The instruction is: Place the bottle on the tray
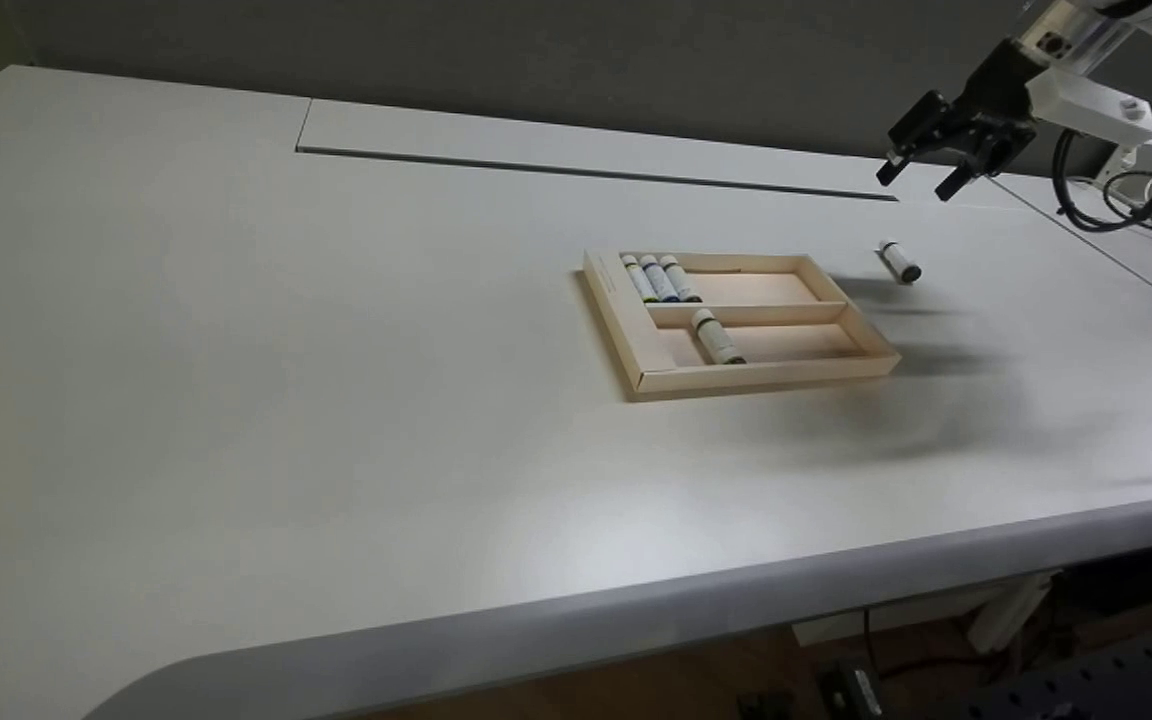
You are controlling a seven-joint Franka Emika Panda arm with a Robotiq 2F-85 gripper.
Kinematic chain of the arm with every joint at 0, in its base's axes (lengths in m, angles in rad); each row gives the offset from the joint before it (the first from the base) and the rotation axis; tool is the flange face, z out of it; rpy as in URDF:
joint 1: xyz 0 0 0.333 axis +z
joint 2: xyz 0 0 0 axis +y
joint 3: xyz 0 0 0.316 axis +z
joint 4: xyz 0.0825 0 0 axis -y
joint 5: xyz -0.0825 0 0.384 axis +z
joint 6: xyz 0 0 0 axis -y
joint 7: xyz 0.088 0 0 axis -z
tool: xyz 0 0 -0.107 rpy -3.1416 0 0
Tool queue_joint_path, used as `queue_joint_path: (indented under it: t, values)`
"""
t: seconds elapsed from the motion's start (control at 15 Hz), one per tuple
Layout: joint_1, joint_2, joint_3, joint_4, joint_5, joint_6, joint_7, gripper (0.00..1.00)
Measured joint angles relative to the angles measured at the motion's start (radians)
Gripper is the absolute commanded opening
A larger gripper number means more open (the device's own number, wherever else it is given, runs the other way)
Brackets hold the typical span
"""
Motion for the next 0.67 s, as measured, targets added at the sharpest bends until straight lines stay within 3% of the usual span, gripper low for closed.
queue_joint_path:
  t: [0.2, 0.53, 0.6, 0.67]
  values:
    - [0.000, 0.004, 0.001, 0.000, -0.011, -0.001, 0.002, 1.00]
    - [0.016, 0.105, -0.044, 0.032, -0.122, -0.005, 0.073, 1.00]
    - [0.017, 0.134, -0.052, 0.048, -0.139, -0.004, 0.085, 0.75]
    - [0.018, 0.162, -0.057, 0.065, -0.149, -0.004, 0.096, 0.74]
